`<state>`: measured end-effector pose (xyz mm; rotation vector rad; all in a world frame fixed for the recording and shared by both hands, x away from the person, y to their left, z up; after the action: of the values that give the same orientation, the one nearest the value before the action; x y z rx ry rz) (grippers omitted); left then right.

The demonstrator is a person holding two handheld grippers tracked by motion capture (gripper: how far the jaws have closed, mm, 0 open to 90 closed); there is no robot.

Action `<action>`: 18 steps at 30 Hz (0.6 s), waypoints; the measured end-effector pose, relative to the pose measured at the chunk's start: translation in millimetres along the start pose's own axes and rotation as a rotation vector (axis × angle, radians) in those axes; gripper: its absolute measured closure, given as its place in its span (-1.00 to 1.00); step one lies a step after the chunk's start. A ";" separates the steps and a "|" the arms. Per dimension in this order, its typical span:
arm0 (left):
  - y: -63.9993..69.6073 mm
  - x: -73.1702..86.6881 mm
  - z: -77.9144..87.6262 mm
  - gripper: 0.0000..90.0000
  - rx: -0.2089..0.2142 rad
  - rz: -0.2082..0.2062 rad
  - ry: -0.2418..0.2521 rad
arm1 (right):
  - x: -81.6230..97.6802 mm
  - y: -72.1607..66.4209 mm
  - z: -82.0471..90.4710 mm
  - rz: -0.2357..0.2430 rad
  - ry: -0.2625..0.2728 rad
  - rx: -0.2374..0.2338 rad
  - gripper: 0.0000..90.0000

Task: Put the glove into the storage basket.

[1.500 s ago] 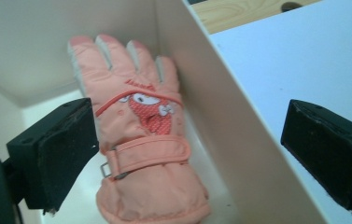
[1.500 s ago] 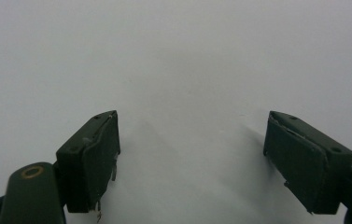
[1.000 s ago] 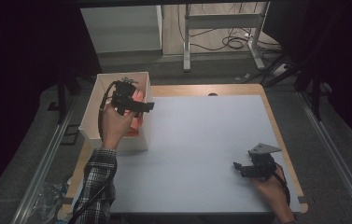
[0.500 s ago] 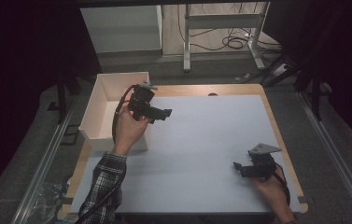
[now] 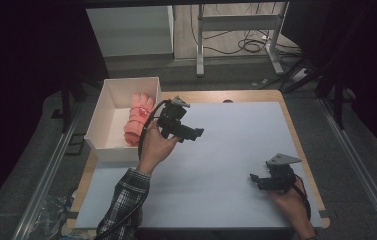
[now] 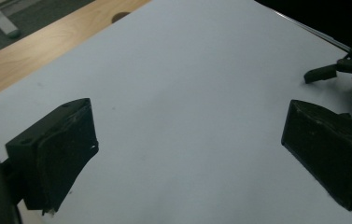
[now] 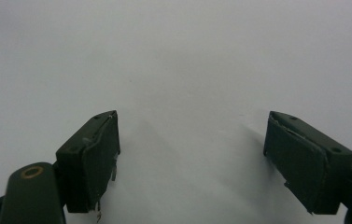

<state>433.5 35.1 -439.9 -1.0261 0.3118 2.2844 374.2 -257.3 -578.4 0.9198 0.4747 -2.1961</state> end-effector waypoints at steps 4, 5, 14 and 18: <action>20.5 3.4 -6.9 -0.92 0.049 -0.037 -0.005 | 0.1 0.2 0.2 0.001 -0.003 0.001 -0.58; 24.0 4.6 -7.8 -0.93 0.056 -0.045 -0.006 | 0.1 0.2 0.2 0.002 -0.003 0.001 -0.58; 46.9 22.0 -16.1 -0.99 0.086 -0.087 -0.007 | 0.1 0.1 0.3 0.001 -0.003 0.002 -0.58; 51.0 33.3 -20.5 -1.00 0.092 -0.091 -0.010 | 0.1 0.0 0.3 0.000 -0.003 0.001 -0.58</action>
<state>397.2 0.4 -479.9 -0.9626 0.3549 2.1729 374.0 -257.6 -578.3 0.9172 0.4718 -2.1977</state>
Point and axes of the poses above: each handheld gripper's, and its own axes: z roughly backward along the jaws, x roughly out of its underside, y roughly to its right, the point moved 7 cm from there along -z, roughly forward along the jaws, and after that the axes turned 10 degrees about -x, right-handed, at the moved point
